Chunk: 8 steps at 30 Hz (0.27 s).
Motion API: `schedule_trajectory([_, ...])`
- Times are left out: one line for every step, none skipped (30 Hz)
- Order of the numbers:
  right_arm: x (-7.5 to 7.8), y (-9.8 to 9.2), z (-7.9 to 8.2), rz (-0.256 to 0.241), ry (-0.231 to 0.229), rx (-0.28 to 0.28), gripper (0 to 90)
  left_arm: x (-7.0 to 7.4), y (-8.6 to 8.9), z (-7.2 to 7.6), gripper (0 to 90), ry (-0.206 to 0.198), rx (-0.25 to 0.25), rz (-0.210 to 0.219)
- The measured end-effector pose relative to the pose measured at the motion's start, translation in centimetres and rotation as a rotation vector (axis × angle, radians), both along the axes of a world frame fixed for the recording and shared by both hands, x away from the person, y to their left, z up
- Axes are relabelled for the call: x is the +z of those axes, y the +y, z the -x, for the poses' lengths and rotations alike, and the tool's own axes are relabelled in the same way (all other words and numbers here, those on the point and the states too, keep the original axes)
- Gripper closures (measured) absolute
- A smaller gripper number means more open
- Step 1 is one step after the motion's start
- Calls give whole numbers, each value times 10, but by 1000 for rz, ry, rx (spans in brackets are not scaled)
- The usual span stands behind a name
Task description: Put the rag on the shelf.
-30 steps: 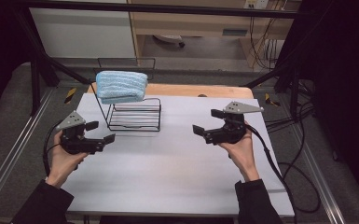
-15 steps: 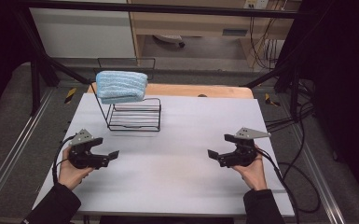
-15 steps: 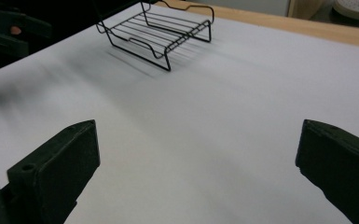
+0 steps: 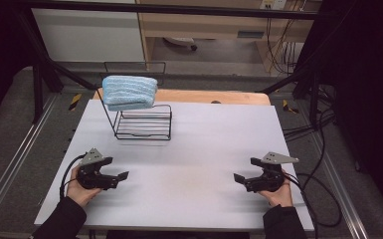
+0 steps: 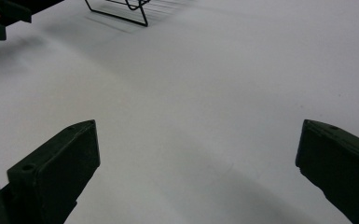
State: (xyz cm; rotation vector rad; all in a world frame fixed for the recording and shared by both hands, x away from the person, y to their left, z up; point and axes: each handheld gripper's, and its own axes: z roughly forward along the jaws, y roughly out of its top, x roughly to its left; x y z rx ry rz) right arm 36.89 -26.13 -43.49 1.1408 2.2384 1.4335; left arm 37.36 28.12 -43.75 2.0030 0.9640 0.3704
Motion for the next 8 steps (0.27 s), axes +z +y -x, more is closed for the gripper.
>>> schedule_trajectory([-2, -2, 1, 1, 4, -1, 2, -2, 0, 1, 108, 0, -2, -8])
schedule_trajectory([-4, -4, 1, 11, 2, -3, 2, -2, -1, 1, 108, -2, -1, -8])
schedule_trajectory([-4, -5, 2, 12, 7, -6, 2, -3, -1, 2, 109, -5, 0, -5])
schedule_trajectory([-6, -6, 2, 7, 8, -7, 2, -4, -1, 2, 109, -4, -4, -7])
schedule_trajectory([-6, -7, 3, 1, 11, -10, 2, -5, -1, 2, 109, -2, -4, -5])
schedule_trajectory([-7, -8, 3, 1, 10, -13, 2, -6, -1, 2, 109, -1, -6, -9])
schedule_trajectory([-7, -8, 3, 4, 11, -14, 2, -6, -2, 2, 109, 1, -9, -13])
schedule_trajectory([-7, -9, 3, 7, 14, -14, 2, -7, -3, 2, 109, 3, -10, -14])
